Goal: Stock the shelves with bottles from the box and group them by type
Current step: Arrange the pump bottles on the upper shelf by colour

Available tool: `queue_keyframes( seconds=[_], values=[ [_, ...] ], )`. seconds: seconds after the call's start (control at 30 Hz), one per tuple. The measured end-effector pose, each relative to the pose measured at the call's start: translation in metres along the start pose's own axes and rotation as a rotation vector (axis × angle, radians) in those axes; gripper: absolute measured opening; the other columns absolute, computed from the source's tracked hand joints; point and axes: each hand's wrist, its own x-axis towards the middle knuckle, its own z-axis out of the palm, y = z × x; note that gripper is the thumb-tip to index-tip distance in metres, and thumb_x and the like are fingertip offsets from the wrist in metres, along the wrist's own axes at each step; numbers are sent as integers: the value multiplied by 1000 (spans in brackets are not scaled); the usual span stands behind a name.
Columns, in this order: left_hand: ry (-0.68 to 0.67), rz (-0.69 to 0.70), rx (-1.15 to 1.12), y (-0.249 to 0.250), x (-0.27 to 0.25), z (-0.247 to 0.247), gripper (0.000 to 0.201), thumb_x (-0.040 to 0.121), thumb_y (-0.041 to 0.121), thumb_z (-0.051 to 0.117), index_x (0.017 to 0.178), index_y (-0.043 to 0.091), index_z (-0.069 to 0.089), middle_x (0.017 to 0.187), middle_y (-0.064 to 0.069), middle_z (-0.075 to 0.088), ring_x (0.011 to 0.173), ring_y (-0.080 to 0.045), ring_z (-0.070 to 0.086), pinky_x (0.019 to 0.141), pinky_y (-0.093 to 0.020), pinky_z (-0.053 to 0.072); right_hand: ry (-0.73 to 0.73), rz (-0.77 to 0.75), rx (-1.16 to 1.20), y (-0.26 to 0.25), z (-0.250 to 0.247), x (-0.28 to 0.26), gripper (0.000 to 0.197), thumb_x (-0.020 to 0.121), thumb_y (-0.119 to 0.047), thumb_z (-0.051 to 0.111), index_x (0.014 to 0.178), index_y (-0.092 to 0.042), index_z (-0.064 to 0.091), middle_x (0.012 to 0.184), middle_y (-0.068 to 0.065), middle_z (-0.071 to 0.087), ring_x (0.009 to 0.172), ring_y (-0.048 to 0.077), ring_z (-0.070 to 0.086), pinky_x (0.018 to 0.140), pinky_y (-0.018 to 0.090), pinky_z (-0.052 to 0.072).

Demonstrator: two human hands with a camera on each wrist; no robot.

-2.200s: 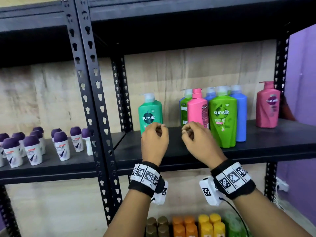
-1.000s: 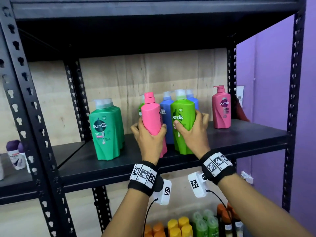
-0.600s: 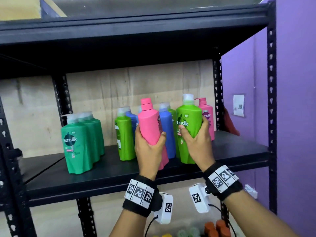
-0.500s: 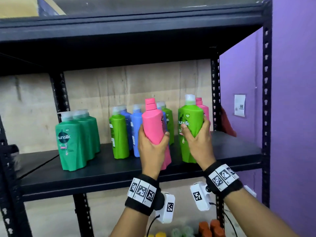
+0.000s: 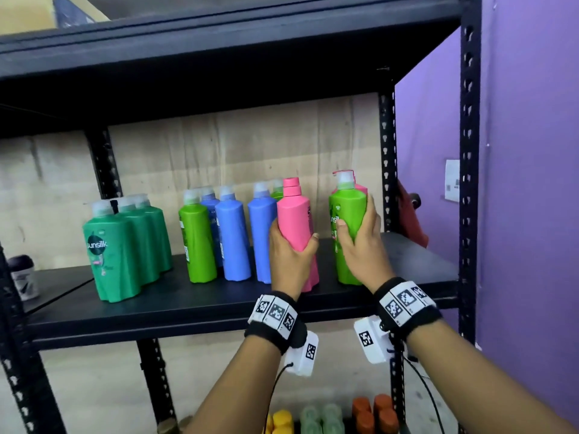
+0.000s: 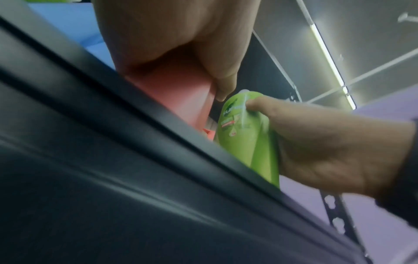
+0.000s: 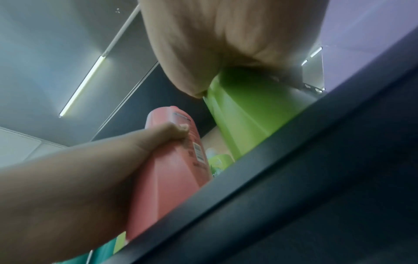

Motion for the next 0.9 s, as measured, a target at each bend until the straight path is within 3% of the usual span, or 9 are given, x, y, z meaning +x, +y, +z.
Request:
queue_keyframes(
  seconds=[0.07, 0.13, 0.23, 0.4, 0.53, 0.7, 0.9],
  values=[
    [-23, -12, 29, -3, 4, 9, 76, 83, 31, 80, 143, 8, 39, 128, -10, 57, 111, -28, 60, 92, -37, 50, -51, 29, -41, 1, 1, 10, 79, 100, -30, 56, 160, -9, 9, 152, 22, 34, 135, 39, 42, 111, 47, 37],
    [-43, -17, 67, -6, 7, 16, 83, 84, 36, 79, 147, 8, 34, 136, -14, 55, 117, -31, 59, 95, -38, 49, -94, 72, -112, 3, 1, 20, 78, 99, -31, 57, 158, -6, 12, 152, 23, 36, 133, 45, 41, 110, 51, 36],
    [-42, -20, 130, -10, 9, 25, 91, 83, 42, 79, 151, 8, 28, 140, -16, 53, 119, -32, 57, 86, -28, 42, -165, 152, -183, 8, 0, 32, 79, 98, -39, 57, 156, -9, 13, 153, 20, 36, 128, 45, 40, 106, 50, 36],
    [-60, -68, 187, -8, 12, 35, 98, 83, 44, 79, 154, 8, 22, 148, -19, 47, 129, -36, 53, 100, -39, 44, -202, 222, -155, 10, -1, 42, 77, 96, -37, 61, 152, -9, 16, 151, 18, 38, 130, 44, 39, 108, 47, 35],
    [-71, -95, 168, -1, 12, 38, 98, 84, 37, 80, 155, 6, 20, 152, -19, 42, 134, -35, 48, 105, -38, 40, -197, 235, -154, 8, -1, 42, 76, 95, -36, 63, 151, -8, 19, 151, 19, 39, 131, 45, 39, 109, 47, 34],
    [-132, -132, 208, 4, 9, 32, 92, 87, 38, 77, 153, 6, 21, 148, -21, 45, 131, -37, 51, 104, -40, 43, -155, 237, -136, 5, -6, 38, 77, 92, -30, 68, 151, -7, 25, 144, 25, 39, 132, 44, 40, 112, 46, 33],
    [-255, -143, 362, 2, -1, 14, 82, 94, 40, 67, 155, 7, 23, 142, -19, 54, 126, -38, 55, 100, -42, 48, -162, 228, -145, -1, -9, 28, 80, 89, -20, 67, 154, -9, 22, 142, 22, 34, 128, 46, 46, 110, 46, 37]
  ],
)
